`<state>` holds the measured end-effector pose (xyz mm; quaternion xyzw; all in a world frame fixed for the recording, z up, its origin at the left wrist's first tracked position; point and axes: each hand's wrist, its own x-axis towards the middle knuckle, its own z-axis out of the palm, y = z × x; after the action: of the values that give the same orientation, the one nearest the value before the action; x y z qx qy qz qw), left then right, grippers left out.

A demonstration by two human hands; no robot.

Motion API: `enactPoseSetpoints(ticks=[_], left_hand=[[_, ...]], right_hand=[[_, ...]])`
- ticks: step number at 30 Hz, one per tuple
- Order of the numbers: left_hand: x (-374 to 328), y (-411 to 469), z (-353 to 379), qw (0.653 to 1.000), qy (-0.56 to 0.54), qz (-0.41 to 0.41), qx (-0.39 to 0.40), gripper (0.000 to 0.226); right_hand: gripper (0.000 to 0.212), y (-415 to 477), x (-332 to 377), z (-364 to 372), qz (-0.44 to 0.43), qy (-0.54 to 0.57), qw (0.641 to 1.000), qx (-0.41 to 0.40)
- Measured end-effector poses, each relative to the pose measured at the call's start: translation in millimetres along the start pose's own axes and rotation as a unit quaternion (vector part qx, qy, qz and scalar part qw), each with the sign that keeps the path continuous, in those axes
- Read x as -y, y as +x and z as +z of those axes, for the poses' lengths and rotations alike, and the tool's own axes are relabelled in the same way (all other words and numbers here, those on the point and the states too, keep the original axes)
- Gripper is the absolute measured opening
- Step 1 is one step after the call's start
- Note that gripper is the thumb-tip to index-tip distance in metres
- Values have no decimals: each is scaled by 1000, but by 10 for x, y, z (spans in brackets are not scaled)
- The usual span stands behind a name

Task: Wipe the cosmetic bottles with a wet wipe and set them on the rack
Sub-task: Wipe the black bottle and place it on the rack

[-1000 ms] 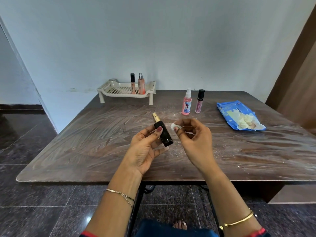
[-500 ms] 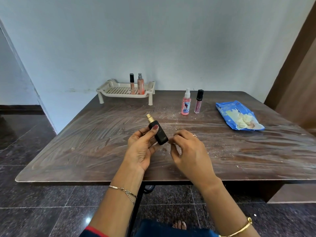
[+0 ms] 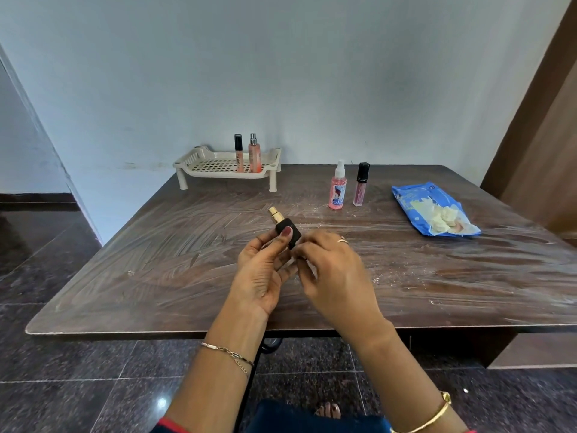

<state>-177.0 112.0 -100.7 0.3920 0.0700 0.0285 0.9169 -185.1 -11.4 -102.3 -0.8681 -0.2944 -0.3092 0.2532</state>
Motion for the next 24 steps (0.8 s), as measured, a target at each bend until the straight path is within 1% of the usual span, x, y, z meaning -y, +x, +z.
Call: enactPoseSetpoints(ticks=[3,7,9,12,13,15,17,18,20,24], left_hand=[[5,3,-11,1000,-2,4,-18,17],[13,-3,-25,999,5,15,-30,26],[17,7,-33,999,1,20,-36,22],[1,19,-31,999,-7,21,-25,14],[-14,17,-27,1000,-3,20,-17,14],[-42,9,-9,1000,6,10,5,20],[-43,-8,6,999,2,-9,33,23],[-33,-24,11,999,-4,-19,45,22],[-5,-46,22,997,-29,-40,62,22],[72,-43,56,988,-108,-71,83,32]], right_hand=[[13,-37,4,25,-7,-16,1000,4],[14,-60,-11,15,22,2,999,-34],[14,-99,-10,15,23,-5,999,-36],[12,-186,-62,28,20,-6,1000,-18],[11,-209,-92,20,33,14,999,-28],[12,-209,-140,-25,90,96,989,-71],[19,-130,-158,-103,159,184,963,-118],[21,-69,-154,-147,181,208,952,-131],[19,62,-136,-221,187,223,947,-136],[17,256,-63,-263,134,218,962,-96]])
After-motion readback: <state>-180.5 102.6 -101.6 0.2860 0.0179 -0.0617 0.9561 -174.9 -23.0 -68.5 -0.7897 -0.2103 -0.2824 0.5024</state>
